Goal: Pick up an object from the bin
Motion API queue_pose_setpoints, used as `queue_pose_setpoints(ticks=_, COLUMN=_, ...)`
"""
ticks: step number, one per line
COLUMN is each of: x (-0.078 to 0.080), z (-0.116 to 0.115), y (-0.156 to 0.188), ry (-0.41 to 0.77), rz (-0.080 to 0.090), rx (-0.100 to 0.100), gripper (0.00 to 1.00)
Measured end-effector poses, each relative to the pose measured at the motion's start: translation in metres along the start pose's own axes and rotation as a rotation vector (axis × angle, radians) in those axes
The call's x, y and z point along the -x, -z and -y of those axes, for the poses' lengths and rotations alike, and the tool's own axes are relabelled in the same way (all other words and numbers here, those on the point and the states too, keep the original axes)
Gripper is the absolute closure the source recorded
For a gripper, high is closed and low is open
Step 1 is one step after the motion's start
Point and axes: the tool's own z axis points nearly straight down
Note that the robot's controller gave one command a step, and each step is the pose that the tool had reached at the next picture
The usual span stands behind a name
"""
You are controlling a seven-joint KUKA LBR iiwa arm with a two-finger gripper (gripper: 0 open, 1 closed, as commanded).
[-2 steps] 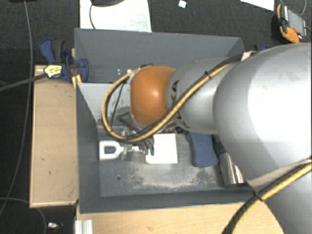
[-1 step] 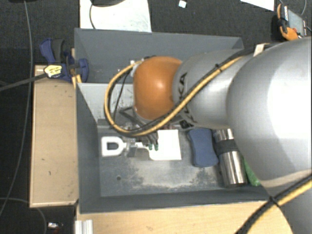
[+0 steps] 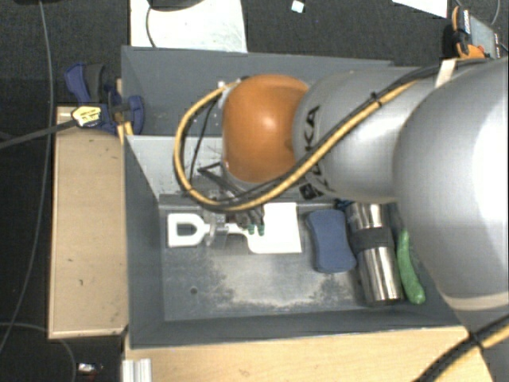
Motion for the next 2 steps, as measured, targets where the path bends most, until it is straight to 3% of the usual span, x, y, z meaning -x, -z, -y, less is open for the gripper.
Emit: queue_pose_setpoints(ticks=2, x=0.0018, z=-0.0006, y=0.0386, ry=-0.001, rz=0.008, rx=0.003, gripper=1.00)
